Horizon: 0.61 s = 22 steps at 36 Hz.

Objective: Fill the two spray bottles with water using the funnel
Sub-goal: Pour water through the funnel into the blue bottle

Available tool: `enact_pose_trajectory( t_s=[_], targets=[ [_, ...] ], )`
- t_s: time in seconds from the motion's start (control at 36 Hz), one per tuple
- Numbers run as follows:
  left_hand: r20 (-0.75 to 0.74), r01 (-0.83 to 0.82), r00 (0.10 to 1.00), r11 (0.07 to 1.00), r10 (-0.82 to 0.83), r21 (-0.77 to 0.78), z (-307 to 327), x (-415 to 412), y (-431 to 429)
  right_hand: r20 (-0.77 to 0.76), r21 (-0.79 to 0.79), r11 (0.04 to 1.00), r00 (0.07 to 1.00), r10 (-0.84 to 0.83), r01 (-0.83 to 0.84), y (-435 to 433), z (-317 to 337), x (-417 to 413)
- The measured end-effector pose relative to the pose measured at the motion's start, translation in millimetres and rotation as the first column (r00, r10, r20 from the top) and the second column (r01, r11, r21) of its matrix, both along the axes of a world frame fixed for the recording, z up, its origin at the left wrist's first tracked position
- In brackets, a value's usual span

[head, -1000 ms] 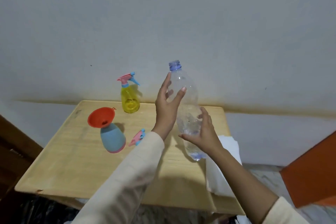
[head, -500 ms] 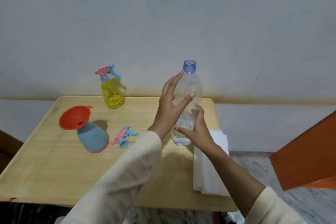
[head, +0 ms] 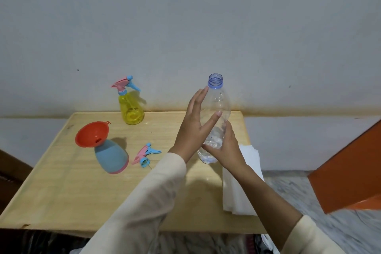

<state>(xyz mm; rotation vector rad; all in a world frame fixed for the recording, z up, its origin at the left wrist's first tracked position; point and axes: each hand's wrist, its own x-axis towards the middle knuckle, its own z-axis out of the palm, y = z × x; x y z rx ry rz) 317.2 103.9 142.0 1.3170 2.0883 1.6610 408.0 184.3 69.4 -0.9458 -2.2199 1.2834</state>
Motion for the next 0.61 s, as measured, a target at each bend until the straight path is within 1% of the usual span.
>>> enact_pose_trajectory(
  t_s=[0.08, 0.14, 0.19, 0.28, 0.39, 0.5, 0.61],
  targets=[
    [-0.036, -0.013, 0.999, 0.999, 0.011, -0.046, 4, -1, -2, 0.081, -0.008, 1.0, 0.997, 0.009, -0.009, 1, 9, 1],
    [-0.084, -0.016, 0.996, 0.996, 0.008, -0.088, 6, -4, -5, 0.148, 0.018, 1.0, 0.989, 0.016, -0.019, 1, 18, 3],
    [-0.148, 0.001, 0.989, 0.991, -0.021, -0.134, 8, -7, -10, 0.194, 0.069, 0.997, 0.981, 0.002, -0.016, -1, 27, 6],
    [-0.229, 0.034, 0.969, 0.971, -0.09, -0.236, 14, -11, -22, 0.262, 0.092, 0.996, 0.965, -0.01, -0.014, -14, 43, 12],
    [-0.296, 0.022, 0.943, 0.916, -0.152, -0.4, 26, -13, -48, 0.274, 0.141, 0.99, 0.961, -0.028, -0.011, -40, 56, 17],
    [-0.356, -0.028, 0.919, 0.869, -0.172, -0.494, 30, -19, -92, 0.283, 0.203, 0.979, 0.959, -0.035, -0.024, -81, 65, 19],
    [-0.333, -0.077, 0.931, 0.815, -0.147, -0.574, 23, -33, -151, 0.341, 0.243, 0.968, 0.94, -0.017, -0.071, -125, 67, 7]
  ],
)
